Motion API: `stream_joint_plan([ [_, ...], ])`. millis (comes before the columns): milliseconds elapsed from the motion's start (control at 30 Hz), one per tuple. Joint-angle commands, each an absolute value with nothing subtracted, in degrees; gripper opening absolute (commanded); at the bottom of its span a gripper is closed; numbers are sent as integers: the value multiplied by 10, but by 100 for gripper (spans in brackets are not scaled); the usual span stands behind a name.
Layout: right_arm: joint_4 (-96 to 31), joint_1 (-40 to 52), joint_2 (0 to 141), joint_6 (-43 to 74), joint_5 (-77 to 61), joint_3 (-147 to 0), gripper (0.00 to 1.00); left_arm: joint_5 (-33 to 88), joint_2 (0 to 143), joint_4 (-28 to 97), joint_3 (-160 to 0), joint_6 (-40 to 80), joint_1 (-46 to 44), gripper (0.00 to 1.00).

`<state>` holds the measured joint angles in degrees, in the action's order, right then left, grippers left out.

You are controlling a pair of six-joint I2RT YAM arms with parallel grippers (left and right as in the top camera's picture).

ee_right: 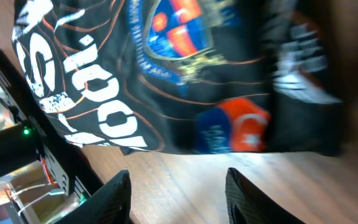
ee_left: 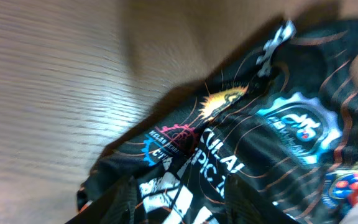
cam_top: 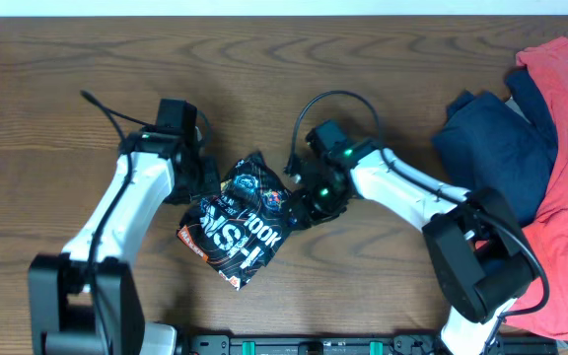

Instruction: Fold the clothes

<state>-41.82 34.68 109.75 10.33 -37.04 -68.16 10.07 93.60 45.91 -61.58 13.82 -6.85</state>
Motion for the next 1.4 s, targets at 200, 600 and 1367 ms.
stream_joint_plan([
  [200,-400,382,1087,163,-314,-677,42,167,1028,457,-610,57,-68,30],
  [600,-395,383,1089,174,-261,-676,1,71,1034,455,-610,77,-65,6],
  [1367,-423,343,1089,201,-124,-676,6,-21,992,507,-648,215,-34,45],
])
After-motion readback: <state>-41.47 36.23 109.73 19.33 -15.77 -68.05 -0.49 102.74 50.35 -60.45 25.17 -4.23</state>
